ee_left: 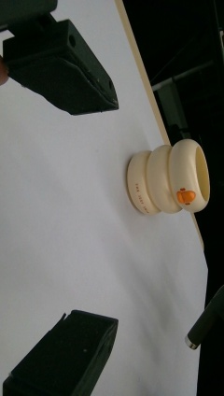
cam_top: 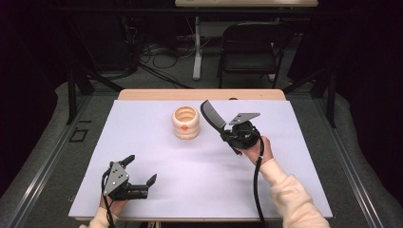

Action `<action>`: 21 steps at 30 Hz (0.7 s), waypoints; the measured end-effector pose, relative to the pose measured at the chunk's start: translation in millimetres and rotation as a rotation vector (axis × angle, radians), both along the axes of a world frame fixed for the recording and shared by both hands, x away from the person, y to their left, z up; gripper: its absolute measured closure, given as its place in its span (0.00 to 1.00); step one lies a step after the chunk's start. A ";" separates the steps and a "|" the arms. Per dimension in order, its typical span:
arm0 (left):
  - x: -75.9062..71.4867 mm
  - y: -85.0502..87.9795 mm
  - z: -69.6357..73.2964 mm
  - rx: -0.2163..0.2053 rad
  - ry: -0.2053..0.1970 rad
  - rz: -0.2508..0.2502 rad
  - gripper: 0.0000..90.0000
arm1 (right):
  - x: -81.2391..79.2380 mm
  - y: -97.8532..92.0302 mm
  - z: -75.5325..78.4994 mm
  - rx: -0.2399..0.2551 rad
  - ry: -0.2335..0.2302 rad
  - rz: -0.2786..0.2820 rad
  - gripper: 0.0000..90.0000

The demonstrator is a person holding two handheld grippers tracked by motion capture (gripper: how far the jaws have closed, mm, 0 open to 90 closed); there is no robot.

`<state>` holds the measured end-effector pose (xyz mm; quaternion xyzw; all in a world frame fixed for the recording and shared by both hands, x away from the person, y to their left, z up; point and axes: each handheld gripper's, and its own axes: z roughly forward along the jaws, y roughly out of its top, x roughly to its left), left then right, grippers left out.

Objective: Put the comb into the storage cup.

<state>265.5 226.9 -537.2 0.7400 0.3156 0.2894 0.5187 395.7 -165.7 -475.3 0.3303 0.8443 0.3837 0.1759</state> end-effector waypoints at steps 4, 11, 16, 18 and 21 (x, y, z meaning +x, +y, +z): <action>0.3 0.4 -0.3 0.003 0.001 0.000 0.00 | -0.2 2.0 2.2 0.006 -0.014 0.007 0.81; -0.1 0.9 -0.6 0.002 0.004 0.007 0.00 | 0.7 6.0 4.1 0.013 -0.031 0.013 0.81; 0.4 1.1 -0.8 0.006 0.003 0.006 0.00 | 0.6 7.3 7.0 0.020 -0.042 0.012 0.81; 0.2 1.1 -0.7 0.005 0.003 0.007 0.00 | 0.8 7.5 8.6 0.020 -0.047 0.014 0.81; -0.2 1.4 -0.5 0.003 0.003 0.009 0.00 | 0.9 8.5 10.0 0.027 -0.053 0.012 0.81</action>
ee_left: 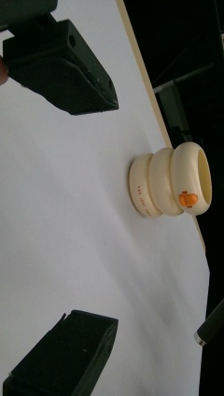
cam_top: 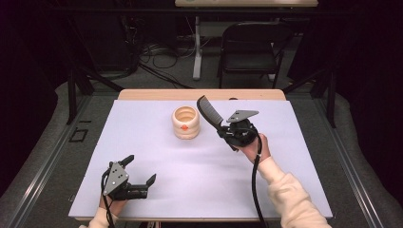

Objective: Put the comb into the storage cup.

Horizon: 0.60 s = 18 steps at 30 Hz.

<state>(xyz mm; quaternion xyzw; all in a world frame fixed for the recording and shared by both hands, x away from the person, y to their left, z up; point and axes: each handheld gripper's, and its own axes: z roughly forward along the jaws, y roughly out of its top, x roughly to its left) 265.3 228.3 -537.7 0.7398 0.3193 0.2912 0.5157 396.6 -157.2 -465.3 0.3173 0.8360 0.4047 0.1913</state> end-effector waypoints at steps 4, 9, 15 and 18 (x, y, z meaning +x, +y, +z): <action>0.0 -0.1 0.1 0.002 -0.001 -0.002 0.00 | 0.5 1.0 1.0 -0.001 -0.009 0.001 0.81; -0.1 -0.2 0.3 0.000 -0.003 -0.001 0.00 | 1.4 1.2 3.3 0.004 -0.020 0.001 0.81; 0.0 -0.5 0.4 0.000 -0.003 -0.002 0.00 | 1.7 2.7 7.7 0.005 -0.034 0.004 0.81; 0.1 -0.6 0.3 0.000 -0.003 -0.002 0.00 | 2.4 4.1 10.3 0.004 -0.038 0.005 0.81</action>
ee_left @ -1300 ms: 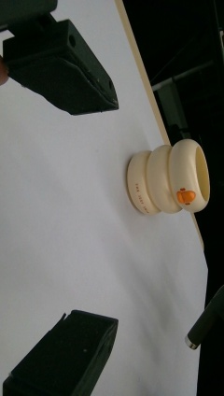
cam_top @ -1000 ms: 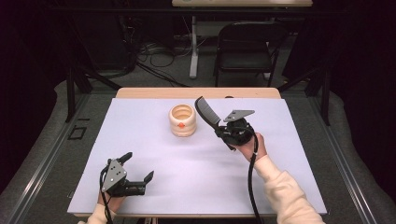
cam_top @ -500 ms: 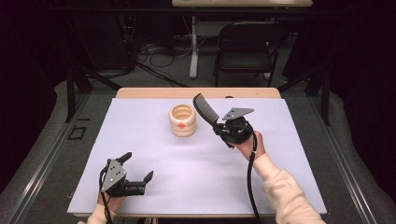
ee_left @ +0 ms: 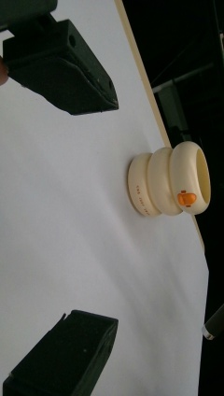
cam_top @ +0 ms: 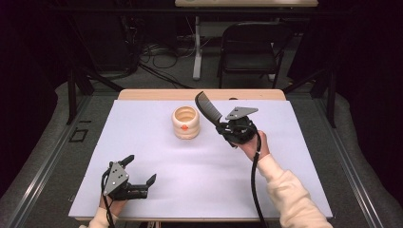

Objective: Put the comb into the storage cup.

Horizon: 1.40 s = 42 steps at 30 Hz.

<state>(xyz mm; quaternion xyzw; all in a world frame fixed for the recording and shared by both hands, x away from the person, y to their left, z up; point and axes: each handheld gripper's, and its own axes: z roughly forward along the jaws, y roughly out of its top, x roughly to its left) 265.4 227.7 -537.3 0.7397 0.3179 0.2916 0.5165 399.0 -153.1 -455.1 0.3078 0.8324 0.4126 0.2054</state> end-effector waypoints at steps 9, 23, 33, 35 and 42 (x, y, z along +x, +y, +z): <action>-0.2 0.0 0.1 -0.004 -0.002 0.000 0.00 | 6.0 3.7 9.1 0.015 -0.017 -0.002 0.81; -0.1 0.6 0.3 -0.005 -0.006 0.002 0.00 | 15.5 11.0 17.6 0.025 -0.033 0.008 0.81; 0.1 1.3 0.4 -0.008 -0.009 0.005 0.00 | 23.0 16.9 26.2 0.043 -0.051 0.014 0.81; 0.1 1.1 0.3 -0.008 -0.008 0.006 0.00 | 24.1 18.5 28.1 0.049 -0.055 0.016 0.81; 0.0 1.3 0.4 -0.008 -0.008 0.006 0.00 | 28.6 22.8 34.2 0.055 -0.060 0.025 0.81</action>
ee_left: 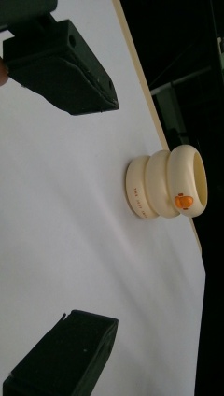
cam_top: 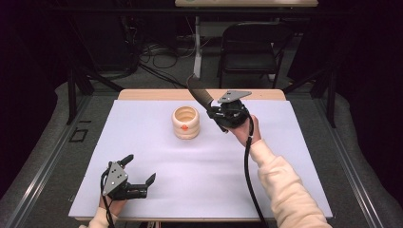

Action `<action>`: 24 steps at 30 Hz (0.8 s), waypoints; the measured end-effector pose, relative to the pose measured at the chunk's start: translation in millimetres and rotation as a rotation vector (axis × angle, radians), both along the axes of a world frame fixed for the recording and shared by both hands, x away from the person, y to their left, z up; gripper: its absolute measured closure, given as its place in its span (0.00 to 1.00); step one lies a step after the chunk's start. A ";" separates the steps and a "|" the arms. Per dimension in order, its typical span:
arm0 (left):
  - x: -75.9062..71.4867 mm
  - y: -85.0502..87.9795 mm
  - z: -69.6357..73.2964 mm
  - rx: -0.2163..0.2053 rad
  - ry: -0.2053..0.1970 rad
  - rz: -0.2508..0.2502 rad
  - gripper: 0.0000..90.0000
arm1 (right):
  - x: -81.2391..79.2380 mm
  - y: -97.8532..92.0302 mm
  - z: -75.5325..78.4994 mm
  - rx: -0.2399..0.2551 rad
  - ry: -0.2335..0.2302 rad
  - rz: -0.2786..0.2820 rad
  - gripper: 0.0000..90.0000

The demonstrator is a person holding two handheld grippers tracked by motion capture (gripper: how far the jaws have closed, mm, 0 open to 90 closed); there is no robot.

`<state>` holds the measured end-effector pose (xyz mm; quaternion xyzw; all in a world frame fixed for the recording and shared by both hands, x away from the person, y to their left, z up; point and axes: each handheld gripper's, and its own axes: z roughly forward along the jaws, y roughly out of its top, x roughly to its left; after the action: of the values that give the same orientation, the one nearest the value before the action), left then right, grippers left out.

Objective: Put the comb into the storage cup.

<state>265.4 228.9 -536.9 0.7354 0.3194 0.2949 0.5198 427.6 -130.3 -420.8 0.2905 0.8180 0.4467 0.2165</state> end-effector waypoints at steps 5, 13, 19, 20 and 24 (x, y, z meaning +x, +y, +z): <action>0.0 0.2 0.1 0.000 -0.001 -0.002 0.00 | 3.2 2.4 3.4 0.002 -0.010 0.001 0.81; -0.4 0.3 0.4 0.001 -0.003 -0.002 0.00 | 8.2 7.0 8.7 0.003 -0.015 -0.007 0.81; -0.4 0.2 0.5 -0.001 -0.004 -0.001 0.00 | 14.3 10.0 10.6 0.005 -0.024 -0.010 0.81; -0.3 0.2 0.5 0.002 -0.004 -0.003 0.00 | 15.0 10.6 11.2 0.008 -0.020 -0.013 0.81; -0.2 0.0 0.4 0.003 -0.002 -0.003 0.00 | 18.4 13.7 13.7 0.017 -0.027 -0.010 0.81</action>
<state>265.1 228.9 -536.5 0.7364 0.3173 0.2951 0.5196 446.0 -116.5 -407.1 0.2906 0.8097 0.4565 0.2272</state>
